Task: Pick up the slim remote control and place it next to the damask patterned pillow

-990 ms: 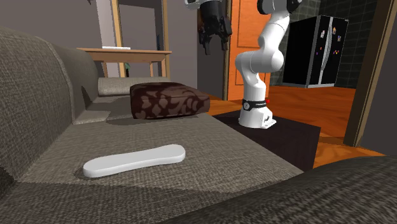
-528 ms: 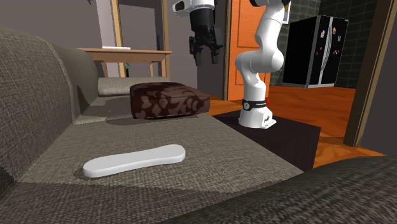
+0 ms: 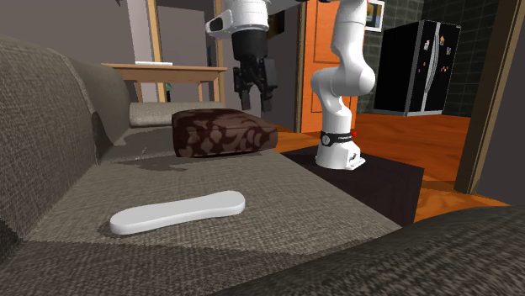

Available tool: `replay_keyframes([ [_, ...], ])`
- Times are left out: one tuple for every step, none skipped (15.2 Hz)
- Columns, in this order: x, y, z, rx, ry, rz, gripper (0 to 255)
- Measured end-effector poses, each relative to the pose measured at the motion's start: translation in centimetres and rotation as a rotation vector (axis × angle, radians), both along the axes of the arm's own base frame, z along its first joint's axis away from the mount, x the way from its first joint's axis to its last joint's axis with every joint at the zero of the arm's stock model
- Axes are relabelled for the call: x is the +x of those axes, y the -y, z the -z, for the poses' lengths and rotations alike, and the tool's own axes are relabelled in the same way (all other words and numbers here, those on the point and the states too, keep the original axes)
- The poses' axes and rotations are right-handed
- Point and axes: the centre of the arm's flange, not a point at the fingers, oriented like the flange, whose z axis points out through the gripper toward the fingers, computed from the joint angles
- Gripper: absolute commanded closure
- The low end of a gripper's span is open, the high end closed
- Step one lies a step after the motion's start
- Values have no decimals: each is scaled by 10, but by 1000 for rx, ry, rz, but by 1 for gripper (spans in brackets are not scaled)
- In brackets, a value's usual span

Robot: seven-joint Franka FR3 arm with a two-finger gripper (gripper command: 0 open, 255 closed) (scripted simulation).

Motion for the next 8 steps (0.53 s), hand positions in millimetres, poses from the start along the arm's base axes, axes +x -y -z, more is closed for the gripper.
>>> replay_keyframes([
  [9,-4,7,-3,3,5,0],
  [18,-9,11,-6,7,11,0],
  [30,-13,16,-9,10,16,0],
  [42,-19,22,-11,14,21,0],
  [52,-23,31,-14,17,26,0],
  [66,-27,36,-17,20,31,0],
  [74,-33,42,-20,23,36,0],
  [85,-38,48,-23,27,41,0],
])
